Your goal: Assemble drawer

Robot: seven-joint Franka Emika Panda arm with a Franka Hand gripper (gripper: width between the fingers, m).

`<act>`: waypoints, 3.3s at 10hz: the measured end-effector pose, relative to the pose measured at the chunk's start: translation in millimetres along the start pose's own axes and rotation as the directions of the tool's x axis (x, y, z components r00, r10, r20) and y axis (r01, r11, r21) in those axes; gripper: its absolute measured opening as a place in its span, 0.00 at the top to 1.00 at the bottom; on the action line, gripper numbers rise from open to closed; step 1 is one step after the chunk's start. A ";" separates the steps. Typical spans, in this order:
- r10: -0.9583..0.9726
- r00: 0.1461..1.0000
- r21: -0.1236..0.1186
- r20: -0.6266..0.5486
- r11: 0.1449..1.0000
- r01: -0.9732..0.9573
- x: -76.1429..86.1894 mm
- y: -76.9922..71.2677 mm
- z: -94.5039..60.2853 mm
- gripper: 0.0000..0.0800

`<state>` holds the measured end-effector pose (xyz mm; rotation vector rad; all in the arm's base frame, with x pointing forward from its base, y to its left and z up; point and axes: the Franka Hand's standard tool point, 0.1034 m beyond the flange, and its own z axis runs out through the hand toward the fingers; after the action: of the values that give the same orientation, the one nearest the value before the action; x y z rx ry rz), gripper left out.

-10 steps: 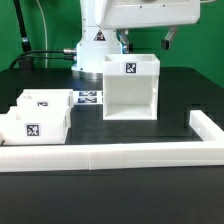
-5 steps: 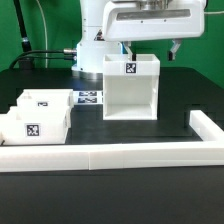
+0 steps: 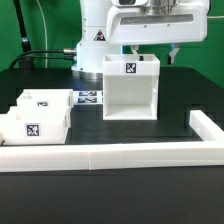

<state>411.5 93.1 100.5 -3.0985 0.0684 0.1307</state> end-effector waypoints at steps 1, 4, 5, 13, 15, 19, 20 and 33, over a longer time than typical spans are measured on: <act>0.000 1.000 0.000 0.000 1.000 0.000 0.0 0.0 0.0 0.53; 0.000 1.000 0.000 0.000 1.000 0.000 0.1 0.0 0.0 0.95; 0.000 1.000 0.000 0.000 1.000 0.000 0.1 0.0 0.0 0.95; -0.040 0.999 0.025 -0.036 0.999 0.041 50.2 -6.3 -4.6 0.95; -0.062 0.996 0.034 -0.062 0.997 0.065 81.2 -7.1 -7.5 0.95; -0.115 0.989 0.037 -0.091 0.992 0.119 111.1 -5.8 -12.4 0.95; -0.114 0.989 0.037 -0.092 0.992 0.118 112.0 -5.6 -12.9 0.95; 0.132 0.974 0.104 -0.183 0.988 -0.115 171.5 -12.2 -19.0 0.95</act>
Offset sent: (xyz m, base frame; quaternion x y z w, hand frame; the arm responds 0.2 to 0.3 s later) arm 0.0000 0.0000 0.0000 0.0000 0.0000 0.0000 1.0000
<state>584.4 97.2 105.4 -3.0032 0.2655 -0.1603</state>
